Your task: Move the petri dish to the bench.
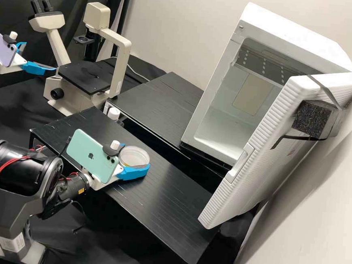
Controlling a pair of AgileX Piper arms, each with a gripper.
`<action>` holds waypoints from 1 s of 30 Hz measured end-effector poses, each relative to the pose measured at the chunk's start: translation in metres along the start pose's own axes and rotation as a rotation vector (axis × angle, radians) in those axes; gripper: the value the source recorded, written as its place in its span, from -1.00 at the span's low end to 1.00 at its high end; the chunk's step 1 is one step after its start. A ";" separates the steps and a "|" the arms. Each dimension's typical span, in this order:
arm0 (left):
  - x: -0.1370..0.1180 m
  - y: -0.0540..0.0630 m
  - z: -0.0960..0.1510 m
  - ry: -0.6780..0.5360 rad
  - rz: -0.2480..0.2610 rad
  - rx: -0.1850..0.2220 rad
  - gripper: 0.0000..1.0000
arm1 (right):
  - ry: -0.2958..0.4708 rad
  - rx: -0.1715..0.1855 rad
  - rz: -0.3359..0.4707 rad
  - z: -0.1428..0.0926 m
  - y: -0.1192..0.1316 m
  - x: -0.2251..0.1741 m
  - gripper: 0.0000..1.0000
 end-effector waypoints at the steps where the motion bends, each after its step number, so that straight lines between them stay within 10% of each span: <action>1: 0.000 0.000 0.000 0.000 0.000 0.000 1.00 | 0.001 0.007 0.001 0.001 0.000 0.000 -1.00; 3: 0.000 0.000 0.000 0.000 0.000 0.000 1.00 | -0.001 0.006 -0.002 0.002 0.000 -0.001 -1.00; 4: 0.000 0.000 0.000 0.000 0.000 0.000 1.00 | -0.003 0.005 -0.004 0.003 0.000 -0.002 1.00; 30: 0.000 0.000 0.000 0.000 0.000 0.000 1.00 | 0.034 -0.002 0.115 -0.006 0.024 -0.027 1.00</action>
